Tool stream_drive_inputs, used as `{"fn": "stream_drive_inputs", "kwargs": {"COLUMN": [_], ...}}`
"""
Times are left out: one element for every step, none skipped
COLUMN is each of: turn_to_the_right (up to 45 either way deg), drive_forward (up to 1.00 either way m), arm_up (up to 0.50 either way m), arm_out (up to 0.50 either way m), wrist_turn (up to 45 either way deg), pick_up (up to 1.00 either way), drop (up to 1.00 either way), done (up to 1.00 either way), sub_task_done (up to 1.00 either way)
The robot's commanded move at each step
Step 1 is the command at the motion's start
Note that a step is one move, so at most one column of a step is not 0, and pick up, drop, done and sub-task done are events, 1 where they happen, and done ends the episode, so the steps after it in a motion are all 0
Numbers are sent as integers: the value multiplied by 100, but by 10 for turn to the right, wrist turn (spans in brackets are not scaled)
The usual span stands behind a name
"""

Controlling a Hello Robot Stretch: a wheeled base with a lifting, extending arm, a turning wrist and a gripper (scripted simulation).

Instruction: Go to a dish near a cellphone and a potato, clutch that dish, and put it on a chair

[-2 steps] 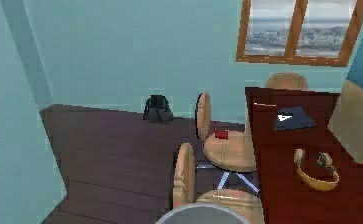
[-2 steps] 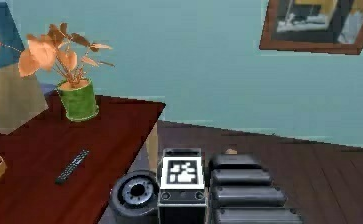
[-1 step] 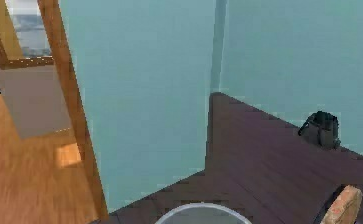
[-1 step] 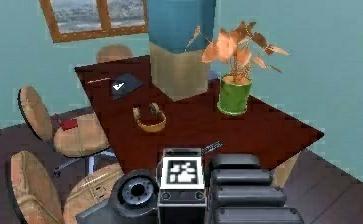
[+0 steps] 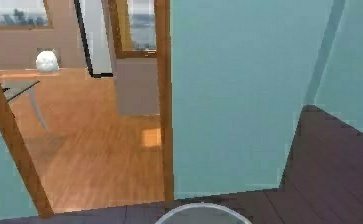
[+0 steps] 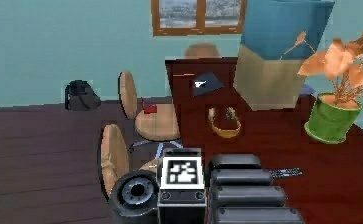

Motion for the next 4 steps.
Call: {"fn": "stream_drive_inputs", "kwargs": {"turn_to_the_right": [450, 450, 450, 30], "drive_forward": [0, 0, 0, 0], "arm_up": [0, 0, 0, 0], "arm_out": [0, 0, 0, 0], "wrist_turn": [0, 0, 0, 0], "pick_up": [0, 0, 0, 0], "drop": [0, 0, 0, 0], "done": [0, 0, 0, 0], "sub_task_done": [0, 0, 0, 0]}}
